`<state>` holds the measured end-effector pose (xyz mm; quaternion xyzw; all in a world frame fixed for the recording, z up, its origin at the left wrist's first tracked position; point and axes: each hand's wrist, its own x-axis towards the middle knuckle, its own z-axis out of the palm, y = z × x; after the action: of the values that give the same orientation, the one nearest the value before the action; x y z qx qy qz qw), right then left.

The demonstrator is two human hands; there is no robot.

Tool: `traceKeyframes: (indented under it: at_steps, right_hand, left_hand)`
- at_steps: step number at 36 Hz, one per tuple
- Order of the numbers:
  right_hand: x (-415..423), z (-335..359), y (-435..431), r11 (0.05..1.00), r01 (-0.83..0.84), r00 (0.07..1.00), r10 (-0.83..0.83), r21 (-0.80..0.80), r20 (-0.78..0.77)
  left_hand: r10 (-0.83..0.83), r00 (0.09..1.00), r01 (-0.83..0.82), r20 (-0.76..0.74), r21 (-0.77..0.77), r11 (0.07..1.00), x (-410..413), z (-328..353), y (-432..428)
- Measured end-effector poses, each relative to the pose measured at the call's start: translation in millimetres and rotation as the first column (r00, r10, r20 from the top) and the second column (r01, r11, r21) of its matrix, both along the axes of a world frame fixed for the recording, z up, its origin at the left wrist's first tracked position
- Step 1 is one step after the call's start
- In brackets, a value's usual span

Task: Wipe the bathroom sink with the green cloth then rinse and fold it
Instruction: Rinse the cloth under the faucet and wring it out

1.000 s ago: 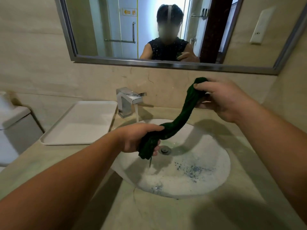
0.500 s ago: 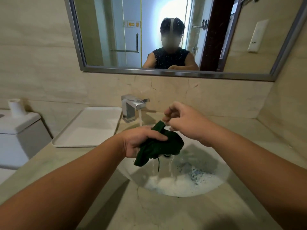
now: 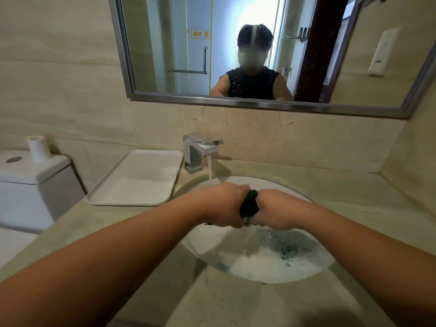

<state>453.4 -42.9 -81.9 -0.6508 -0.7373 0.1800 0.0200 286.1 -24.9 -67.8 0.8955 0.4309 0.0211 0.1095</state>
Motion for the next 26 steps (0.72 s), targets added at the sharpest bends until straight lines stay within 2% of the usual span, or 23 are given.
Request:
traceKeyframes:
  at_steps: [3, 5, 8, 10, 12, 14, 15, 16, 17, 19, 21, 22, 24, 26]
  right_hand:
    - [4.6, 6.2, 0.2, 0.931, 0.058, 0.927, -0.183, -0.36, -0.327]
    - [10.7, 7.5, -1.3, 0.849, 0.042, 0.858, -0.301, -0.527, -0.415]
    - [18.8, 4.7, -1.1, 0.765, -0.003, 0.745, -0.428, -0.644, -0.512]
    - [20.2, 5.5, -2.4, 0.764, -0.003, 0.646, -0.491, -0.646, -0.584]
    - [18.1, 10.6, -5.8, 0.798, 0.034, 0.488, -0.539, -0.602, -0.687]
    - [14.5, 15.9, -10.9, 0.862, 0.088, 0.338, -0.497, -0.499, -0.8]
    - [12.3, 18.1, -13.7, 0.898, 0.124, 0.298, -0.44, -0.423, -0.847]
    - [10.6, 18.6, -16.2, 0.929, 0.164, 0.301, -0.368, -0.332, -0.88]
    - [8.9, 17.9, -20.0, 0.954, 0.207, 0.363, -0.282, -0.218, -0.888]
    - [7.4, 14.1, -29.6, 0.967, 0.238, 0.639, -0.084, 0.092, -0.764]
    - [8.0, 8.9, -40.0, 0.924, 0.064, 0.902, 0.107, 0.376, -0.419]
    - [9.1, 3.8, -42.8, 0.877, -0.063, 0.962, 0.18, 0.477, -0.204]
    - [13.2, -9.4, -39.4, 0.75, -0.267, 0.963, 0.227, 0.605, 0.144]
    - [14.5, -17.7, -31.7, 0.643, -0.37, 0.927, 0.213, 0.67, 0.307]
  left_hand:
    - [-0.127, 0.99, 0.138, -0.06, 0.234, 0.962, -5.2, -15.0, 2.5]
    - [-0.222, 0.973, 0.231, -0.064, 0.349, 0.908, -13.1, -28.2, 8.5]
    - [-0.251, 0.966, 0.255, -0.067, 0.432, 0.865, -19.2, -43.9, 14.4]
    - [-0.179, 0.983, 0.153, 0.046, 0.337, 0.929, -19.2, -46.9, 17.0]
    - [-0.049, 0.978, 0.028, 0.203, 0.108, 0.994, -19.4, -44.6, 21.8]
    - [0.118, 0.914, -0.045, 0.388, -0.194, 0.98, -22.4, -41.9, 29.5]
    - [0.22, 0.852, -0.031, 0.475, -0.373, 0.927, -25.0, -39.9, 32.4]
    - [0.314, 0.787, 0.017, 0.532, -0.527, 0.85, -28.0, -37.8, 35.5]
    - [0.388, 0.734, 0.082, 0.558, -0.639, 0.765, -30.4, -35.1, 38.0]
    - [0.487, 0.683, 0.194, 0.544, -0.778, 0.597, -33.6, -27.9, 41.0]
    - [0.542, 0.686, 0.281, 0.486, -0.864, 0.418, -34.7, -20.5, 43.9]
    - [0.54, 0.706, 0.322, 0.457, -0.887, 0.33, -35.1, -17.0, 45.3]
    - [0.453, 0.78, 0.383, 0.431, -0.902, 0.199, -35.6, -8.9, 45.7]
    - [0.282, 0.861, 0.393, 0.423, -0.906, 0.159, -31.4, -1.5, 42.0]
